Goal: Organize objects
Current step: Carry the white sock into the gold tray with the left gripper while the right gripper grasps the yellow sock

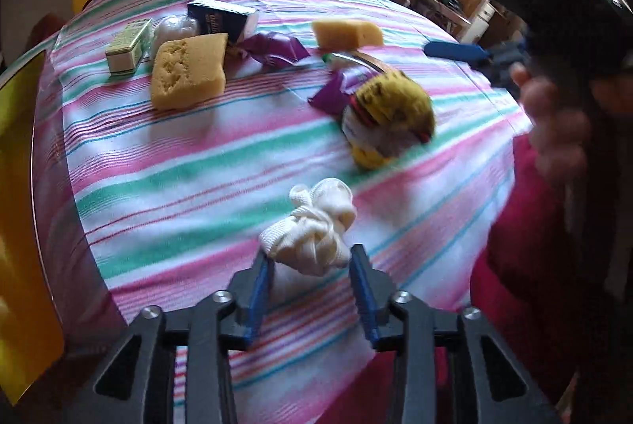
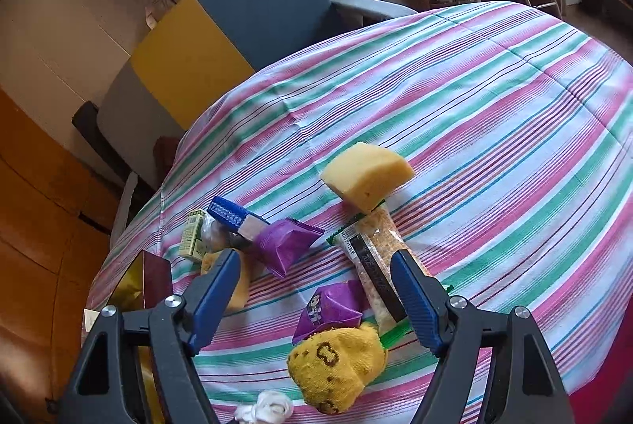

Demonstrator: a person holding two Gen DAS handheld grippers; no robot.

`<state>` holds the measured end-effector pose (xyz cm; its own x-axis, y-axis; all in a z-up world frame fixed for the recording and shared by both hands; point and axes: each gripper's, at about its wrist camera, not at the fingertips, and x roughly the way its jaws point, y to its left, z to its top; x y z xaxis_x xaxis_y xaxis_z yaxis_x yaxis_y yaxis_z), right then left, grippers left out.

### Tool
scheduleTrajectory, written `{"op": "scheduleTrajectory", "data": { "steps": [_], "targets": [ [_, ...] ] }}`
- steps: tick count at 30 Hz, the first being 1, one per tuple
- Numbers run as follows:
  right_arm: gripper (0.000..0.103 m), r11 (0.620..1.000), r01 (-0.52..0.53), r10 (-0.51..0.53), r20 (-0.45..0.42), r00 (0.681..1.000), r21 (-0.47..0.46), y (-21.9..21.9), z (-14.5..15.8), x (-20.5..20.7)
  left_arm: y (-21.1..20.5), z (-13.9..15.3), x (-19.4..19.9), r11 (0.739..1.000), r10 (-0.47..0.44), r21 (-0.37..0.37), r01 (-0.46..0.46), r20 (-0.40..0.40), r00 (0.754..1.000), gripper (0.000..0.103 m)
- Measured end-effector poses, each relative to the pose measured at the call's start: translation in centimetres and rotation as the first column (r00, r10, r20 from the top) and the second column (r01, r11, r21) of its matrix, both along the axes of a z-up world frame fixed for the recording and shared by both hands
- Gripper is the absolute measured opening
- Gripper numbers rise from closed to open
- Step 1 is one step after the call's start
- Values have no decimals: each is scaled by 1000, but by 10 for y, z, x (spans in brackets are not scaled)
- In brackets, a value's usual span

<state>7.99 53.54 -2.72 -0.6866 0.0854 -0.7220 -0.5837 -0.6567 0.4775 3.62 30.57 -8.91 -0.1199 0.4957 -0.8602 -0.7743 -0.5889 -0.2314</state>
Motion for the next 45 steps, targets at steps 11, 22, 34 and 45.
{"op": "scheduleTrajectory", "data": {
  "steps": [11, 22, 34, 45],
  "targets": [
    [82, 1000, -2, 2, -6, 1000, -3, 0, 2, 0, 20, 8, 10, 990, -133, -61, 124, -177, 975, 45],
    [80, 999, -42, 42, 30, 999, 4, -5, -3, -6, -11, 0, 12, 997, -70, -20, 68, -118, 991, 26],
    [75, 984, -179, 170, 265, 949, 8, -37, -29, -30, -62, 45, 17, 993, -10, 113, 26, -134, 991, 26],
    [75, 976, -203, 152, 423, 893, 78, -57, -41, -29, -132, 72, -9, 969, 144, 219, -118, -105, 984, 26]
  ]
}}
